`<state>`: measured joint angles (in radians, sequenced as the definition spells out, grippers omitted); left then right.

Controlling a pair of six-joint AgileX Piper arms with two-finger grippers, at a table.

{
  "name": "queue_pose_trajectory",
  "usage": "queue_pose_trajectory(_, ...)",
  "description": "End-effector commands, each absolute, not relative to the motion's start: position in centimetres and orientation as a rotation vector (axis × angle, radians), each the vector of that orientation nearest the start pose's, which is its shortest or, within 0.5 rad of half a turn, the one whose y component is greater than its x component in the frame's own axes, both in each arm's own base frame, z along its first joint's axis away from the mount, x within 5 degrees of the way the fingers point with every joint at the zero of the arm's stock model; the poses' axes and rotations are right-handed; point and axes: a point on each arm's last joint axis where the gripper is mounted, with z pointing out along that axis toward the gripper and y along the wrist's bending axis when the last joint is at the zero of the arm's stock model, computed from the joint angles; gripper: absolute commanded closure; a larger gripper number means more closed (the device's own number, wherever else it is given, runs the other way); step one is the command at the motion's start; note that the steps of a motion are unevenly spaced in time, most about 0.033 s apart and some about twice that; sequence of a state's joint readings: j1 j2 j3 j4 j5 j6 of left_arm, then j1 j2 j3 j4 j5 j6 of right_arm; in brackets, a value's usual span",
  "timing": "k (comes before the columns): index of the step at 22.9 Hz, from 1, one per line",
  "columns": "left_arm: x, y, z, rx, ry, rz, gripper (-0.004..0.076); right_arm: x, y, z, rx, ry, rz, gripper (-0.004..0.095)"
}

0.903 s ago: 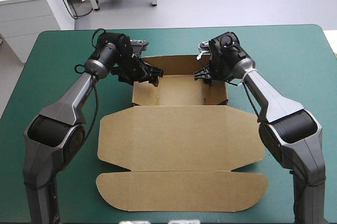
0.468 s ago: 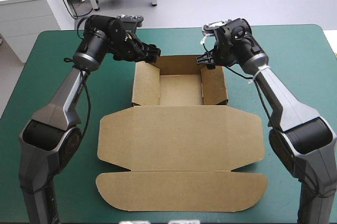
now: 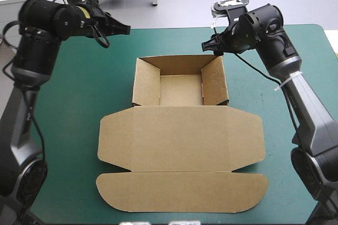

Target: Fold the box

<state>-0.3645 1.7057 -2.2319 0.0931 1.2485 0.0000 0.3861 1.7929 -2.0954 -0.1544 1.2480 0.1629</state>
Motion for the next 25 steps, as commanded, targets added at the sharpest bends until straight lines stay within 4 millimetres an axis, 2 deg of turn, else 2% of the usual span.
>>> queue_pose_trajectory(1,25.1,-8.9,56.2,0.385,2.017,-0.105,0.0730,34.4,11.9,46.5,-0.254,2.311,-0.016,0.0304)
queue_pose_trajectory(2,24.2,-8.6,56.7,0.382,1.998,-0.114,0.0730,34.5,12.0,46.4,-0.249,2.315,-0.015,0.0304)
queue_pose_trajectory(3,22.2,-7.8,57.6,0.375,1.962,-0.125,0.0732,34.9,12.1,45.9,-0.237,2.329,-0.013,0.0304)
queue_pose_trajectory(4,21.5,-7.5,57.8,0.373,1.955,-0.126,0.0732,35.1,12.1,45.7,-0.234,2.335,-0.015,0.0304)
queue_pose_trajectory(5,19.9,-6.9,57.7,0.372,1.955,-0.119,0.0732,35.8,12.0,44.8,-0.208,2.365,-0.011,0.0304)
queue_pose_trajectory(8,18.2,-6.2,56.4,0.385,1.999,-0.110,0.0732,37.0,11.5,42.6,-0.154,2.440,0.002,0.0304)
queue_pose_trajectory(11,16.3,-5.5,52.7,0.412,2.092,-0.097,0.0732,38.6,10.8,39.3,-0.091,2.567,0.137,0.0306)
queue_pose_trajectory(14,14.3,-4.8,49.0,0.420,2.120,-0.101,0.0732,39.7,11.4,37.3,-0.095,2.632,0.245,0.0306)
queue_pose_trajectory(17,11.4,-4.0,44.3,0.435,2.152,-0.134,0.0732,40.7,11.9,35.4,-0.116,2.676,0.256,0.0306)
queue_pose_trajectory(25,7.5,-2.8,35.9,0.455,2.241,-0.159,0.0732,42.4,12.6,31.7,-0.131,2.763,0.270,0.0327)
